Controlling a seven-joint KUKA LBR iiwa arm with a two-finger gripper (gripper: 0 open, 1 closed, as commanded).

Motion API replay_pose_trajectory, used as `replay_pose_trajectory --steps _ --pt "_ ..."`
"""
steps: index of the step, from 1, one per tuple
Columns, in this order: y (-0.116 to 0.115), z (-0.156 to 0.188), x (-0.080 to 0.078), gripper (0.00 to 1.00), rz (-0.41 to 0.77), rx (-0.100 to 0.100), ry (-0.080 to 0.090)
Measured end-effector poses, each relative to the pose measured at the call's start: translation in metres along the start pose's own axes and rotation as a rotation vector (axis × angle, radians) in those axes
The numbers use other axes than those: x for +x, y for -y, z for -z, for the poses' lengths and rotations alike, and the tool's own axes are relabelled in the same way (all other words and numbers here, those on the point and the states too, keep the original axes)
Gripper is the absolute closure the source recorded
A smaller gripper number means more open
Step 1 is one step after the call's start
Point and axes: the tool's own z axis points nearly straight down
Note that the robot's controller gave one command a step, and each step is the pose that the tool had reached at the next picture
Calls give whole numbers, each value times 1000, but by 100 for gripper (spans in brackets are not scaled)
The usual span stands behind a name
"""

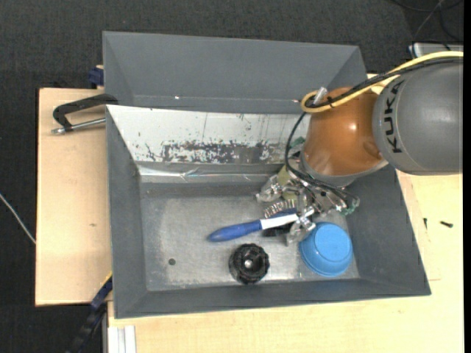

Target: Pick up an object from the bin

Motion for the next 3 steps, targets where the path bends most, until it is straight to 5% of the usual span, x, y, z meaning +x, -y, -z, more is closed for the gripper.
replay_pose_trajectory --steps 1,2,3 --pt "0 1 -1 0 -2 0 1" --pt "1 4 -3 100 -3 2 6" --pt "1 39 -5 100 -4 3 7"
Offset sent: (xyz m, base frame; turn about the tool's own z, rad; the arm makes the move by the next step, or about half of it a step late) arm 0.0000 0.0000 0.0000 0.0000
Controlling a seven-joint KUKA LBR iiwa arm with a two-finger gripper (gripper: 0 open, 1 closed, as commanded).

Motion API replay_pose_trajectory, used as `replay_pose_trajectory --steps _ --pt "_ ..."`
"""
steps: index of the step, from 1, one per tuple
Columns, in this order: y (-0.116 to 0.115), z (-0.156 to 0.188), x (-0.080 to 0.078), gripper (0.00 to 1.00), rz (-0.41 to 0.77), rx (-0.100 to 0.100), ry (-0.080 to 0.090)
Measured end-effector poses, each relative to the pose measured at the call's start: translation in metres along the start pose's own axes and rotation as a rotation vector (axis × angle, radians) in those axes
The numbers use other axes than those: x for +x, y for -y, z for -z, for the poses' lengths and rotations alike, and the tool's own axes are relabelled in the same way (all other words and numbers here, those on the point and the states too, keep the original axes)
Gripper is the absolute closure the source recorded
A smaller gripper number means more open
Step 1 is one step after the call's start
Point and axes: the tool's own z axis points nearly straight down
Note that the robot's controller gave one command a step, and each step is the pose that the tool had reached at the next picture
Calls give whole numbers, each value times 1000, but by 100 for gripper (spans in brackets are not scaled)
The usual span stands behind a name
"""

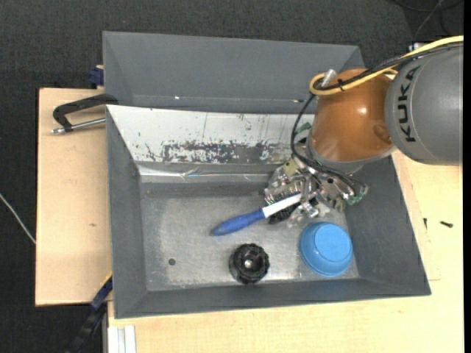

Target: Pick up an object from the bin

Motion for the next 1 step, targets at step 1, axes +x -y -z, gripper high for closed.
replay_pose_trajectory --steps 1 --pt "0 27 -2 100 -1 0 0"
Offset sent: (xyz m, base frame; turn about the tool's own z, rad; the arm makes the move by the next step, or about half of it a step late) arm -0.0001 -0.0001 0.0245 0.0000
